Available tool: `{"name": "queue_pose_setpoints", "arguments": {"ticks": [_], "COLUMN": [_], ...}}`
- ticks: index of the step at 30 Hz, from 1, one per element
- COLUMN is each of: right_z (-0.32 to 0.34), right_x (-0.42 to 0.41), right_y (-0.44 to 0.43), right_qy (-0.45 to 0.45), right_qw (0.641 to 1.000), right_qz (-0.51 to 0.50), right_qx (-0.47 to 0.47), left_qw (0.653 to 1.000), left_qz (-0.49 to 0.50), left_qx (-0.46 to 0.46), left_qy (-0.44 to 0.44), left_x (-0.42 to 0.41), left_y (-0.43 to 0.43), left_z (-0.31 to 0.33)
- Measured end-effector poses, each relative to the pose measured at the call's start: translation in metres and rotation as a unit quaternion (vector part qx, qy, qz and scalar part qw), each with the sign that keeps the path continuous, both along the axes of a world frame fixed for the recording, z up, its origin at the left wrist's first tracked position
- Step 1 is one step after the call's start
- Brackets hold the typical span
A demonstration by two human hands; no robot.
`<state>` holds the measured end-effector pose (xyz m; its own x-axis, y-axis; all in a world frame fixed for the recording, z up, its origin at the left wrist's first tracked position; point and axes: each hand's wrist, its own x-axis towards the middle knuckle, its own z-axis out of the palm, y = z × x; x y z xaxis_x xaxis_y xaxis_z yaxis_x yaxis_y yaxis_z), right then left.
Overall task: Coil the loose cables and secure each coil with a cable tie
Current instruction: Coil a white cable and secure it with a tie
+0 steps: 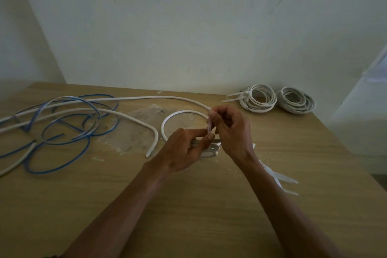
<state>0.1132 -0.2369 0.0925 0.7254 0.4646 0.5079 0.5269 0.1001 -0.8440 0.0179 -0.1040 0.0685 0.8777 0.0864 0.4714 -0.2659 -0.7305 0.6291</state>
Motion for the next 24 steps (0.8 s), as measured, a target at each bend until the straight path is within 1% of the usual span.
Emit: {"name": "queue_pose_setpoints", "arguments": {"ticks": [2, 4, 6, 8, 10, 12, 14, 16, 17, 20, 24], "right_z": [0.001, -0.002, -0.007, -0.014, -0.02, -0.025, -0.03, -0.031, -0.031, -0.028, -0.026], "right_x": [0.0, -0.001, -0.002, -0.008, -0.015, -0.019, -0.018, -0.012, -0.008, 0.002, 0.007], "right_y": [0.0, 0.0, -0.001, 0.0, 0.002, 0.005, 0.007, 0.008, 0.009, 0.006, 0.009], "right_qy": [-0.005, -0.028, -0.072, -0.142, -0.237, -0.296, -0.3, -0.292, -0.284, -0.232, -0.205], "right_qw": [1.0, 0.999, 0.994, 0.984, 0.961, 0.925, 0.901, 0.893, 0.895, 0.922, 0.929], "right_qz": [0.011, -0.003, -0.007, -0.003, -0.019, -0.041, -0.045, -0.051, -0.049, -0.006, 0.035], "right_qx": [0.007, -0.021, -0.081, -0.112, -0.144, -0.237, -0.31, -0.339, -0.341, -0.311, -0.308], "left_qw": [1.0, 0.998, 0.992, 0.983, 0.977, 0.969, 0.967, 0.963, 0.96, 0.957, 0.957], "left_qz": [-0.005, -0.007, 0.001, 0.016, 0.039, 0.055, 0.065, 0.034, 0.022, 0.002, 0.003], "left_qx": [-0.025, -0.053, -0.122, -0.178, -0.206, -0.233, -0.24, -0.264, -0.276, -0.288, -0.29], "left_qy": [-0.01, -0.015, -0.018, -0.033, -0.047, -0.055, -0.05, -0.048, -0.042, -0.035, -0.026], "left_x": [-0.001, -0.003, -0.005, -0.007, -0.007, -0.006, -0.005, -0.006, -0.006, -0.006, -0.005], "left_y": [0.002, 0.005, 0.006, 0.011, 0.019, 0.027, 0.032, 0.027, 0.026, 0.022, 0.023], "left_z": [0.001, 0.003, 0.009, 0.013, 0.012, 0.009, 0.007, 0.011, 0.012, 0.014, 0.013]}}
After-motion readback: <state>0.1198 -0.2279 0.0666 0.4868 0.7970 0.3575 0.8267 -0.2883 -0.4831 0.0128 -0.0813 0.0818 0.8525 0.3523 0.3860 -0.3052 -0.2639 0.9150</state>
